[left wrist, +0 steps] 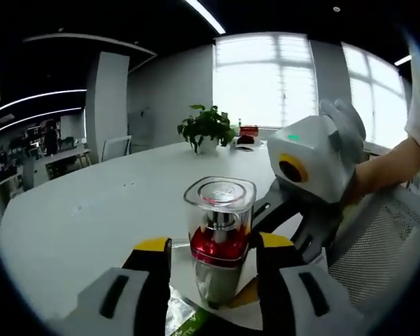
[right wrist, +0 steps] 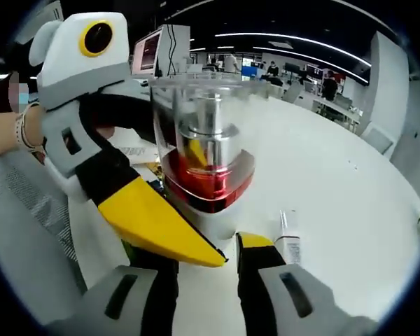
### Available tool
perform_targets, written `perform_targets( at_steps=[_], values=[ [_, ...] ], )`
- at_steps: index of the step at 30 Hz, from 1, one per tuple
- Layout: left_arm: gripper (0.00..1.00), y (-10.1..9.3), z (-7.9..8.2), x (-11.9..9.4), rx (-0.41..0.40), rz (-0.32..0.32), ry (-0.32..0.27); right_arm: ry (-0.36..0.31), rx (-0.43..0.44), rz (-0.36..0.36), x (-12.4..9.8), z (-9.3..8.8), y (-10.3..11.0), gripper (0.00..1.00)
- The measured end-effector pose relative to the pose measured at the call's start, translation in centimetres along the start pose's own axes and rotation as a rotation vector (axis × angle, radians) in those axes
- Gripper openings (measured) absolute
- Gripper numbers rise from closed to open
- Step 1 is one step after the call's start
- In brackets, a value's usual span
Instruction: Arrange the skincare products in the storage area until every visible bottle or jar stands upright without overlapping.
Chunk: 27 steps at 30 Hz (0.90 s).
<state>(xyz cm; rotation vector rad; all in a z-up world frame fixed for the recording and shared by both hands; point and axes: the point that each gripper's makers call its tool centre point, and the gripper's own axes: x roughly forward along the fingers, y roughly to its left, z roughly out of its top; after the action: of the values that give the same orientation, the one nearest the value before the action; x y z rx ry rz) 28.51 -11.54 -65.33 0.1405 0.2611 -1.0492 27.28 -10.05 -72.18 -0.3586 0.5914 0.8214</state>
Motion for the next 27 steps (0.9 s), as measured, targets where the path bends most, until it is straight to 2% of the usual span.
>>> perform_targets(
  at_steps=[5,8,14,19,27],
  values=[
    [0.51,-0.1,-0.7,-1.0,0.025,0.004,0.038,0.008,-0.006,0.000,0.0,-0.2,0.0,0.40],
    [0.53,0.1,-1.0,-1.6,0.031,0.000,0.050,0.001,-0.020,-0.005,0.0,0.0,-0.1,0.42],
    [0.62,0.3,-1.7,-3.2,0.032,0.020,0.093,-0.002,-0.040,-0.012,-0.1,0.2,-0.4,0.48],
    [0.68,0.8,-2.9,-4.6,0.063,0.037,0.155,-0.004,-0.042,-0.022,-0.2,0.3,-0.6,0.51],
    [0.71,1.3,-5.3,-5.9,0.124,0.041,0.247,0.005,-0.033,-0.019,-0.7,0.0,-0.8,0.61]
  ],
)
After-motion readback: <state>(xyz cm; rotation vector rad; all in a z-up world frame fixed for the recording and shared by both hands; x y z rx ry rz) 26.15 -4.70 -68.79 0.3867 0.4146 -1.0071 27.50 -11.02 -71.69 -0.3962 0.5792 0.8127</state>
